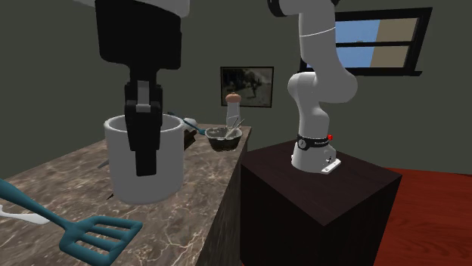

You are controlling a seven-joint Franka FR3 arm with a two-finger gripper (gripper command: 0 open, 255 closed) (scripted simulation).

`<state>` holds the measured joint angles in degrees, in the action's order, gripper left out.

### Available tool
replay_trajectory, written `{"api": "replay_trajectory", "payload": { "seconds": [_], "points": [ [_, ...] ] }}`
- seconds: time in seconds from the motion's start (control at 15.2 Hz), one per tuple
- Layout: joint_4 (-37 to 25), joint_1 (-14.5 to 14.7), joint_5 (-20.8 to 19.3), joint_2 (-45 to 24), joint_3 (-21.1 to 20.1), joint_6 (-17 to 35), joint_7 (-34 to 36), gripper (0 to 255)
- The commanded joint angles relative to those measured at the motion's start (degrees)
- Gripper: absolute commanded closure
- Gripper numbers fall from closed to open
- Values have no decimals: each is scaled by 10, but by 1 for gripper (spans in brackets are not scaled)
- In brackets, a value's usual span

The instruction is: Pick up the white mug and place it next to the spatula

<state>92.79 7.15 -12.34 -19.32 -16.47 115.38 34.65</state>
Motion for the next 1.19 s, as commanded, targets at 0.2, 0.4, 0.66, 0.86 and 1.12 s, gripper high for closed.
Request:
{"api": "replay_trajectory", "payload": {
  "seconds": [0.2,0.4,0.66,0.86,1.12],
  "points": [
    [-28,0,5,7,-1,-35,-7,255],
    [-48,1,7,10,-2,-56,-10,255],
    [-76,2,9,12,-3,-86,-14,255],
    [-94,3,10,12,-4,-104,-16,255],
    [-34,-37,28,55,10,-80,-66,255]
  ]
}}
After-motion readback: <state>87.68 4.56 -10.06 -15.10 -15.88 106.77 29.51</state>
